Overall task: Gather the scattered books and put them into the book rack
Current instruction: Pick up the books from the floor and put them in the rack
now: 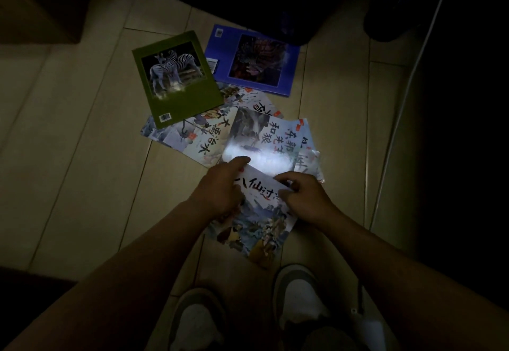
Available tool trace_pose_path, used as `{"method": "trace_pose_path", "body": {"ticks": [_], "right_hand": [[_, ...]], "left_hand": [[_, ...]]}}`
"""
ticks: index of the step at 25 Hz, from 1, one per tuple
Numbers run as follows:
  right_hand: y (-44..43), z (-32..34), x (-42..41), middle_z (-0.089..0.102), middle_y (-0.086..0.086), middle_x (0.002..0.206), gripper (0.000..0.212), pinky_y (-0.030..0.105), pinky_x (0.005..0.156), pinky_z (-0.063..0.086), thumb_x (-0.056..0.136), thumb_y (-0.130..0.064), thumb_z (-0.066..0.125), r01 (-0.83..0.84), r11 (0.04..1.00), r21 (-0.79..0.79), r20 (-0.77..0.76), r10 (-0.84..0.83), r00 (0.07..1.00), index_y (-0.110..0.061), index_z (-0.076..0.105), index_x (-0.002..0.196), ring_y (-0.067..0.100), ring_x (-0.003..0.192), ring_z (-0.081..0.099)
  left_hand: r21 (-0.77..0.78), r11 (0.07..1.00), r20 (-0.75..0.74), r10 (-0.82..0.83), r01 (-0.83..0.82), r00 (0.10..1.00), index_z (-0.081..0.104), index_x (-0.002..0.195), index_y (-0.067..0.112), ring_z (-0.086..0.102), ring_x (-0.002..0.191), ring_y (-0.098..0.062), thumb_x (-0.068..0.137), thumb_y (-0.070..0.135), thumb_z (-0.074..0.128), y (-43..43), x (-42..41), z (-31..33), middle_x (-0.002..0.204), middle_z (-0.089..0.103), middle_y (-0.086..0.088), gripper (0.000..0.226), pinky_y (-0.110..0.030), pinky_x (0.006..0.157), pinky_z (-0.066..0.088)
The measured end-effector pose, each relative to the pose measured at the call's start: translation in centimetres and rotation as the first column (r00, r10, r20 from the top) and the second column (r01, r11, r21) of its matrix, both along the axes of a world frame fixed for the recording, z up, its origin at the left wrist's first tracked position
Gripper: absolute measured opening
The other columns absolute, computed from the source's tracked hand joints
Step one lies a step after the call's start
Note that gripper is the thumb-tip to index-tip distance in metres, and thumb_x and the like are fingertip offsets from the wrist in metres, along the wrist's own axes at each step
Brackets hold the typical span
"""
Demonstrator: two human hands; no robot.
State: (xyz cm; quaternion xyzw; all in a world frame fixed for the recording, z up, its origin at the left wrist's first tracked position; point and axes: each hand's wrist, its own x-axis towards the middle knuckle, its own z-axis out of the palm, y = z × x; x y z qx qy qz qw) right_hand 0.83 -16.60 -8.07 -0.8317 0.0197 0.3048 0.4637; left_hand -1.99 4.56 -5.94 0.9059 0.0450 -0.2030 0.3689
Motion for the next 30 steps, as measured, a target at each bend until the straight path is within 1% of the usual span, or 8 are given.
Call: {"method": "trace_pose_path", "body": {"ticks": [3, 7, 9, 12, 16, 19, 24, 30], "right_hand": [[-0.5, -0.5, 0.4, 0.067, 0.002, 0.105, 0.019, 0.040, 0.075, 0.060, 0.086, -0.018, 0.072, 0.197, 0.977, -0.080, -0.081, -0.203, 0.976, -0.027, 0.067, 0.102, 0.025, 0.091, 0.067], [0.0, -0.7, 0.1, 0.063, 0.004, 0.105, 0.033, 0.039, 0.072, 0.060, 0.080, -0.016, 0.078, 0.080, 0.984, -0.161, -0.066, -0.091, 0.994, -0.025, 0.059, 0.105, 0.026, 0.090, 0.065], [0.5, -0.6, 0.0, 0.059, 0.006, 0.113, 0.042, 0.036, 0.075, 0.059, 0.074, -0.016, 0.081, 0.016, 0.979, -0.205, -0.038, -0.024, 0.999, -0.027, 0.055, 0.105, 0.025, 0.095, 0.063], [1.0, 0.1, 0.2, 0.051, 0.011, 0.121, 0.042, 0.035, 0.086, 0.054, 0.077, -0.015, 0.078, -0.044, 0.956, -0.291, 0.047, 0.060, 0.997, -0.024, 0.058, 0.113, 0.028, 0.103, 0.057], [2.1, 2.6, 2.0, 0.047, 0.014, 0.126, 0.044, 0.033, 0.097, 0.048, 0.085, -0.020, 0.072, -0.043, 0.950, -0.311, 0.125, 0.085, 0.989, -0.023, 0.060, 0.127, 0.031, 0.114, 0.053], [4.2, 6.6, 4.9, 0.046, 0.020, 0.132, 0.046, 0.031, 0.099, 0.043, 0.087, -0.015, 0.069, -0.065, 0.958, -0.279, 0.210, 0.127, 0.969, -0.017, 0.059, 0.132, 0.036, 0.118, 0.052], [8.8, 19.2, 9.9, 0.048, 0.020, 0.137, 0.054, 0.039, 0.101, 0.043, 0.087, -0.012, 0.072, -0.082, 0.964, -0.254, 0.451, 0.193, 0.871, -0.015, 0.055, 0.138, 0.039, 0.129, 0.042], [11.8, 37.6, 7.7, 0.040, 0.017, 0.129, 0.040, 0.033, 0.089, 0.044, 0.093, -0.016, 0.065, -0.123, 0.971, -0.206, 0.639, 0.229, 0.735, -0.012, 0.055, 0.132, 0.038, 0.106, 0.053]], "left_hand": [[0.042, 0.993, -0.030, 0.109, -0.108, 0.994, 0.045, 0.142, 0.017, 0.053, 0.120, -0.029, 0.085, 0.000, 0.059, 0.4, 0.2, -0.1, 0.134, 0.053, -0.012, 0.061, -0.025, 0.094, 0.041], [0.009, 0.983, -0.054, 0.185, -0.185, 0.981, 0.046, 0.139, 0.016, 0.056, 0.107, -0.018, 0.084, 0.001, 0.062, 0.6, 0.0, 0.2, 0.127, 0.058, -0.011, 0.059, -0.017, 0.087, 0.039], [-0.005, 0.980, -0.067, 0.199, -0.199, 0.978, 0.046, 0.139, 0.016, 0.057, 0.104, -0.016, 0.084, 0.000, 0.064, 0.8, 0.0, 0.2, 0.128, 0.059, -0.011, 0.060, -0.017, 0.085, 0.040], [-0.005, 0.977, -0.104, 0.213, -0.214, 0.972, 0.043, 0.143, 0.016, 0.057, 0.116, -0.024, 0.082, 0.000, 0.065, 1.1, 0.5, 0.6, 0.136, 0.054, -0.011, 0.067, -0.020, 0.088, 0.043], [0.016, 0.978, -0.142, 0.206, -0.206, 0.968, 0.038, 0.148, 0.013, 0.053, 0.123, -0.028, 0.077, -0.007, 0.064, 1.8, 2.3, 3.7, 0.143, 0.048, -0.012, 0.079, -0.028, 0.096, 0.045], [0.044, 0.973, -0.062, 0.229, -0.227, 0.971, 0.036, 0.148, 0.011, 0.051, 0.125, -0.031, 0.080, -0.011, 0.061, 2.8, 4.7, 9.1, 0.145, 0.045, -0.017, 0.076, -0.026, 0.090, 0.043], [0.098, 0.941, 0.211, 0.298, -0.324, 0.931, 0.039, 0.147, 0.011, 0.054, 0.121, -0.033, 0.077, -0.013, 0.061, 6.0, 6.9, 22.6, 0.137, 0.051, -0.018, 0.077, -0.031, 0.089, 0.048], [0.163, 0.897, 0.427, 0.311, -0.411, 0.849, 0.036, 0.149, 0.015, 0.053, 0.122, -0.026, 0.078, -0.008, 0.065, 8.5, 1.9, 40.3, 0.139, 0.050, -0.011, 0.080, -0.027, 0.087, 0.049]]}}
